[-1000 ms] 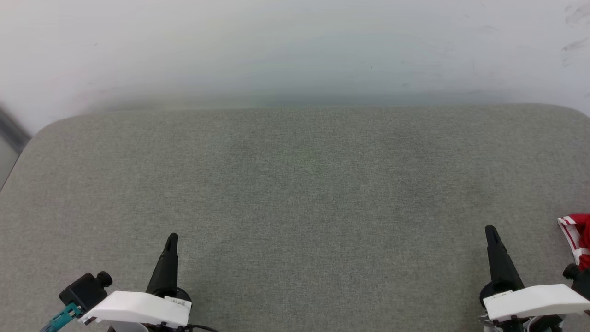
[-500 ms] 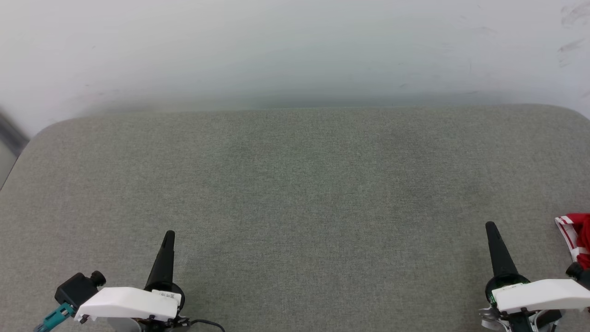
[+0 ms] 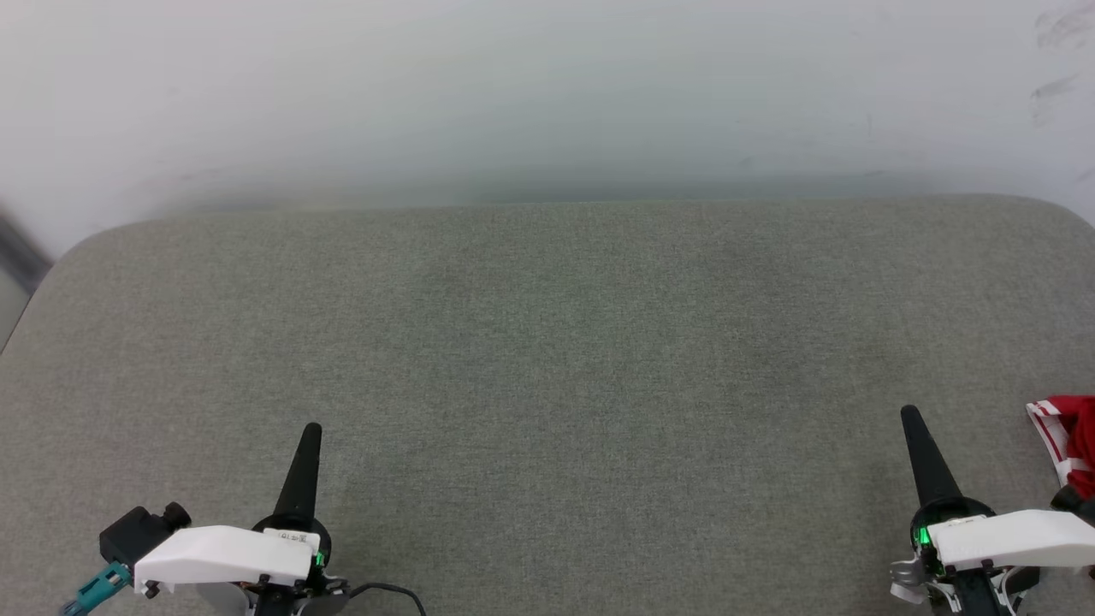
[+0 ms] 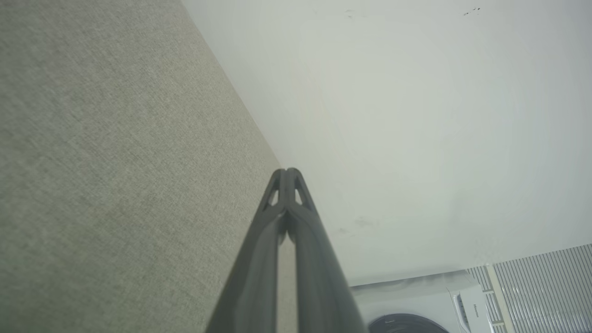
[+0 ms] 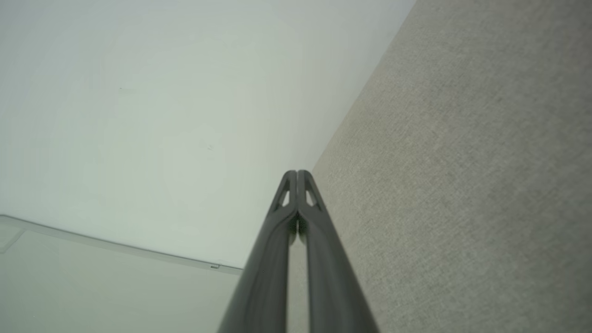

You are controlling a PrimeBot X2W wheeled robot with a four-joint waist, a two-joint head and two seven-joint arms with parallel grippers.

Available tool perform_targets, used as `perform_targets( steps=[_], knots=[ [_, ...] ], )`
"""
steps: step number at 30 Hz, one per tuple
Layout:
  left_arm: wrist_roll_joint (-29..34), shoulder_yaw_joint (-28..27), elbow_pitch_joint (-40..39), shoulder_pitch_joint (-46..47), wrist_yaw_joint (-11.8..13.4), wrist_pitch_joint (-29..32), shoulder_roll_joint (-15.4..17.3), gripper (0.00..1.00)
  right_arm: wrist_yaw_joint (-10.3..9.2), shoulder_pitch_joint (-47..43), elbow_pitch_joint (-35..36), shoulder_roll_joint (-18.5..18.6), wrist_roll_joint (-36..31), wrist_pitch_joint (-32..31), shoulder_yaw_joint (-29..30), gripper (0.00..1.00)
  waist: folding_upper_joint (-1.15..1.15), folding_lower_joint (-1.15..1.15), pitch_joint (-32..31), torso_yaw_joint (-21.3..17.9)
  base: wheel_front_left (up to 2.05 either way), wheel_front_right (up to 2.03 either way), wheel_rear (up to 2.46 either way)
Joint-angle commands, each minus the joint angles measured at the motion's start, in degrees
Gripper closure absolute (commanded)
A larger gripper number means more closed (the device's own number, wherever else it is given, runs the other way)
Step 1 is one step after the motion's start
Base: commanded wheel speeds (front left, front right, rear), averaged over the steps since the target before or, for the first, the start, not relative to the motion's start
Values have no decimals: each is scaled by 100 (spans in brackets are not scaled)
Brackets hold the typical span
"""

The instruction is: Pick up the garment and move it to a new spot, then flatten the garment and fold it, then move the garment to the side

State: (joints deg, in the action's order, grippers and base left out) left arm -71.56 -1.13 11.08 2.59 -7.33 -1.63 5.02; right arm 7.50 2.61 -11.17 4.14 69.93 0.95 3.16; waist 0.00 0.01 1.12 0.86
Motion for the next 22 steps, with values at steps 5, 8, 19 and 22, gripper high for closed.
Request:
perform_targets(
  steps=[5,8,19,22],
  knots=[
    [-334,-62,13,141,-18,101,12,100,-1,154,-16,38,358,-84,32,100,0,0,-9,-8,0,0,0],
    [-481,-82,36,164,-19,144,6,100,-1,166,-36,36,520,-124,42,100,0,0,-15,-14,0,0,0],
    [-1002,-163,107,223,-19,291,-16,100,-1,247,-107,26,1061,-267,80,100,0,-1,-35,-32,0,0,0],
    [-1131,-186,126,245,-19,337,-22,100,-1,249,-123,23,1205,-304,88,100,0,-1,-40,-37,0,0,0]
  ],
)
